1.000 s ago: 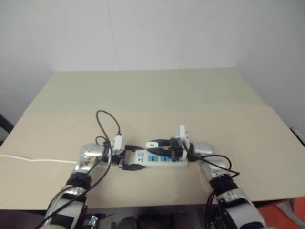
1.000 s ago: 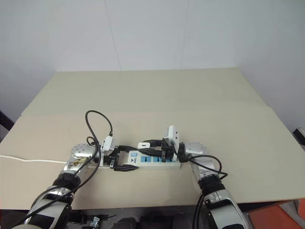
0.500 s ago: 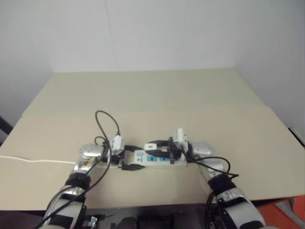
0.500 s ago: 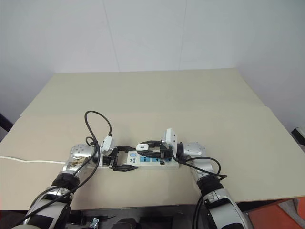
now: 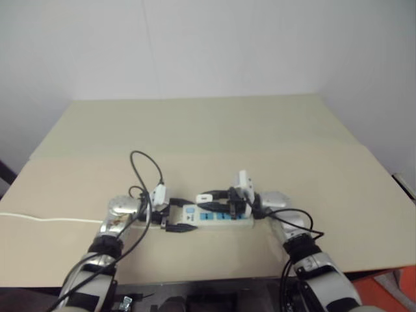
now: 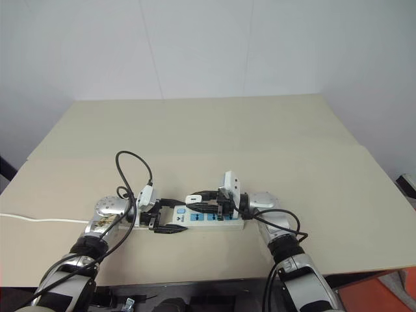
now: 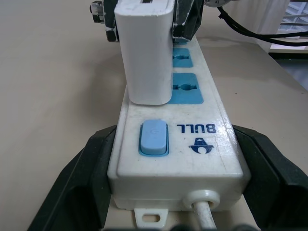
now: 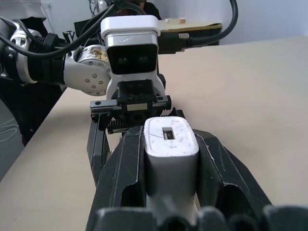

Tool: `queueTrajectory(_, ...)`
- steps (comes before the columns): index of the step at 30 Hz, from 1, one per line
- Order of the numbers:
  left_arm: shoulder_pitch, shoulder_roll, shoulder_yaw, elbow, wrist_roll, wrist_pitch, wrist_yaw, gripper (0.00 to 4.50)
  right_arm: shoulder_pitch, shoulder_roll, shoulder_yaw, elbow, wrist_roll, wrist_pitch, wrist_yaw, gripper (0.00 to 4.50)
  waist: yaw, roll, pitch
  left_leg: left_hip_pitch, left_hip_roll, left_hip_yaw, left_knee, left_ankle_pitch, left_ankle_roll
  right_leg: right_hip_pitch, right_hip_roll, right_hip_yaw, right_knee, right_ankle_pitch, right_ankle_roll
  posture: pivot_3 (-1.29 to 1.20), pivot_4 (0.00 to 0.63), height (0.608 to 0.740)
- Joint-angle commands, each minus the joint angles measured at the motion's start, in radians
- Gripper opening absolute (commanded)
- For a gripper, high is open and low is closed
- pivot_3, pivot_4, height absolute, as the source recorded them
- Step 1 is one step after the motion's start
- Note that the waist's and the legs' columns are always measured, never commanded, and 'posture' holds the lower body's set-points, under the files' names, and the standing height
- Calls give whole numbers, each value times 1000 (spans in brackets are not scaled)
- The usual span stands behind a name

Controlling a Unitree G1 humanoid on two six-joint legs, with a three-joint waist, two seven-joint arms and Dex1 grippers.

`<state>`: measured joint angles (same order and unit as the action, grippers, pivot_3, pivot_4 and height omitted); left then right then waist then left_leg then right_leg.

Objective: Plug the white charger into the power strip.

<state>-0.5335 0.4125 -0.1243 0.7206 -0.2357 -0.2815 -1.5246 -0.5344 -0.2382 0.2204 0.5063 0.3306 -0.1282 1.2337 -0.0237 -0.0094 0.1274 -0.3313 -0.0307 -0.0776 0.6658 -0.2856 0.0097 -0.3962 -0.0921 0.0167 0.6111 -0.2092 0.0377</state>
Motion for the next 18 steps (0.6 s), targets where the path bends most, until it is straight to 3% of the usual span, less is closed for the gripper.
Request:
queueTrajectory(1,17,11,-16,-17,12,-2,-29,3272,63,-46,14,138,-113,-36,-52,1109,0,0,0,1,0,0,0,0,0,1,0,0,0,0,0,0,150,740)
queueTrajectory(7,18,13,-16,-17,12,-4,-23,3272,67,-50,30,154,-115,-58,-51,1109,1,0,0,9,0,0,-4,0,0,8,0,0,-1,-2,1,0,150,740)
queueTrajectory(13,20,14,-15,-19,12,-4,-23,3272,28,-39,31,169,-94,50,-63,1109,-3,-1,0,10,0,0,-4,0,0,9,0,1,-1,-2,1,0,150,740)
queueTrajectory(18,21,14,-16,-19,13,-6,-20,3272,37,-34,17,156,-96,-2,-79,1109,-7,-1,0,11,1,0,-5,0,0,9,0,0,-1,-2,1,0,150,740)
